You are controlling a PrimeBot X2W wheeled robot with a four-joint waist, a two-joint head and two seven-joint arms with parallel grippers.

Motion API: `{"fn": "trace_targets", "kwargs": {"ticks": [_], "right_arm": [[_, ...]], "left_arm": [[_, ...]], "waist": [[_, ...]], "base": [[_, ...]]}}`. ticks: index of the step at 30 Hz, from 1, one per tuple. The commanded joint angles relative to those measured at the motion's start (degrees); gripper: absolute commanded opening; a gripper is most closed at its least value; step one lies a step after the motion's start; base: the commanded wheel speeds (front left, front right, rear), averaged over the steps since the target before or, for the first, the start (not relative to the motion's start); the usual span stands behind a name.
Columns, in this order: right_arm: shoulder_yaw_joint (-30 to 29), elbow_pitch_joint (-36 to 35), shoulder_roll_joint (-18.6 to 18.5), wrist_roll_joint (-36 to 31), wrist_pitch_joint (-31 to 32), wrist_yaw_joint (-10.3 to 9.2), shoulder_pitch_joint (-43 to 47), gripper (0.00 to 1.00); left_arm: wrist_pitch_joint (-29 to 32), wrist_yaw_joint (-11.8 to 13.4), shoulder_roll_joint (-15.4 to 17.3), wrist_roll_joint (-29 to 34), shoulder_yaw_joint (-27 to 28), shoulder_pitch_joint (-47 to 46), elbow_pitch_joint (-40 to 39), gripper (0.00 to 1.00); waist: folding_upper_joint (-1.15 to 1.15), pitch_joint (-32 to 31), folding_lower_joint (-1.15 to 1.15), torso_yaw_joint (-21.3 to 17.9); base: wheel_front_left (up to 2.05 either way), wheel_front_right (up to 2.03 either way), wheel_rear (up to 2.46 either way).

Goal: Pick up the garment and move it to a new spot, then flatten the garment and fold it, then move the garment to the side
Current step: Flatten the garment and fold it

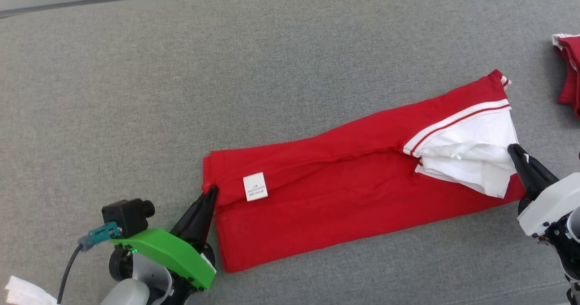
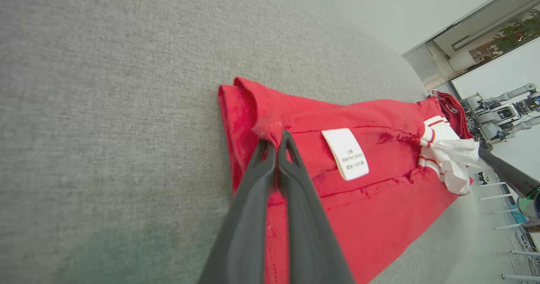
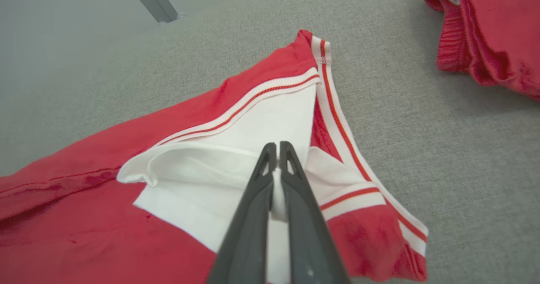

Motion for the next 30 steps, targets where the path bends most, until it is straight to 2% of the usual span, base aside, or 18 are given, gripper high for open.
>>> {"fn": "trace_targets", "kwargs": {"ticks": [1,3,6,10,13,18,23,26,28,30], "right_arm": [[-0.27,0.64,-0.34,-1.09,0.47,0.02,0.37,1.0],[-0.68,1.38,-0.31,-2.51,1.16,0.02,-0.26,1.0],[-1.82,0.6,-0.16,-4.0,2.94,0.02,-2.56,1.0],[-4.39,0.56,0.13,-8.43,7.39,0.02,-6.23,1.0],[-3.84,2.76,0.58,-13.76,11.79,0.02,-8.99,1.0],[-2.86,9.91,0.31,-20.02,15.16,0.01,-12.29,1.0],[-2.65,16.69,0.62,-20.59,16.14,0.01,-12.95,1.0],[-2.02,19.52,0.75,-17.31,17.73,0.02,-11.7,1.0],[-1.38,21.11,2.36,-11.67,20.47,0.19,-9.8,1.0],[-0.48,21.53,1.65,-7.72,22.19,0.24,-8.15,1.0]], "left_arm": [[-0.15,0.71,1.27,1.41,-0.24,1.08,0.57,1.0],[-1.12,1.9,1.68,3.5,-1.0,1.76,1.1,1.0],[-5.0,5.13,2.94,8.34,-1.07,3.11,1.97,1.0],[-12.4,10.39,1.91,13.69,2.28,4.82,2.26,1.0],[-13.58,11.49,-0.93,16.65,5.29,6.23,1.67,1.0],[-13.61,8.62,-7.36,22.63,12.22,8.26,-0.23,1.0],[-13.63,4.32,-13.47,28.34,19.42,11.27,-0.81,1.0],[-13.63,1.72,-15.92,30.89,22.95,12.96,-0.94,1.0],[-13.59,-0.1,-17.02,32.49,24.64,14.08,-0.41,1.0],[-13.6,-1.68,-17.67,32.81,26.05,14.62,0.1,1.0]], "waist": [[0.0,-0.04,0.0,-0.26],[0.0,-0.02,0.0,-0.47],[0.0,0.36,0.0,-0.84],[0.0,1.72,0.0,-0.55],[0.0,3.29,0.0,0.63],[0.0,4.99,0.0,3.07],[0.0,4.69,0.0,4.77],[0.0,3.83,0.0,5.47],[0.0,2.98,0.0,6.02],[0.0,2.3,0.0,6.59]], "base": [[0.0,0.0,0.0],[0.0,0.0,0.0],[0.0,0.0,0.0],[0.0,0.0,0.0],[0.0,0.0,0.0],[0.0,0.0,0.0],[0.0,0.0,0.0],[0.0,0.0,0.0],[0.0,0.0,0.0],[0.0,0.0,0.0]]}}
